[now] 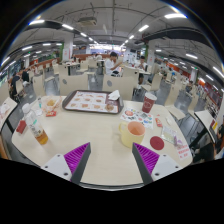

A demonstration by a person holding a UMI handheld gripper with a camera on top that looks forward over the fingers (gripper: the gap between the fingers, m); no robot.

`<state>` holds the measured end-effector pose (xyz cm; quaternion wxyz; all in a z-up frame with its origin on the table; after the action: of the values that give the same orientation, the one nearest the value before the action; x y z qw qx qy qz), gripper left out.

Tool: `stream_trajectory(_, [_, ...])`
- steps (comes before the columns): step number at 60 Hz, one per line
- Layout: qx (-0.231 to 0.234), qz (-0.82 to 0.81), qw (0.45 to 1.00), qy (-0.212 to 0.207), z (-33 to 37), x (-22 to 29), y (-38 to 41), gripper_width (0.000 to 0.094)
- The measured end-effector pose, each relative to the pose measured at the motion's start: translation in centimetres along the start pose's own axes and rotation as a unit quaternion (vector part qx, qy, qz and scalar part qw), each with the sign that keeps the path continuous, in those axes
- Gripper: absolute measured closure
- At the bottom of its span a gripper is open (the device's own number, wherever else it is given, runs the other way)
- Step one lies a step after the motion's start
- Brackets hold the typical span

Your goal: Pour water

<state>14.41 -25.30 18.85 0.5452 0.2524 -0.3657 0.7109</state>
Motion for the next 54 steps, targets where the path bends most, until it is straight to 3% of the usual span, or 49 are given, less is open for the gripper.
stream_trajectory(18, [-0.027, -0.002, 0.999, 0.039, 2.4, -2.4, 5.8, 0.0088])
stream_trajectory(31, [0.012, -0.021, 0.999, 0.049, 4.0, -4.6, 16.8, 0.0093])
stream_trajectory(43, [0.059, -0.029, 0.998, -0.017, 1.5, -0.3, 27.4, 0.0087])
stream_trajectory(54, [0.049, -0.039, 0.994, -0.086, -3.6, 5.4, 31.4, 0.0088])
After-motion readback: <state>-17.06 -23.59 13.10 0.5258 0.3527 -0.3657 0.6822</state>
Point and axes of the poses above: the point between the fingertips, and its own axes, seen from behind it with the camera up: y to the left, x up, z backward, against the way the camera looks, the point moved 8 cm from there along z, backward, against the way the camera looks, and after that the axes turned 11 degrees about z, right-handed, at the moved point
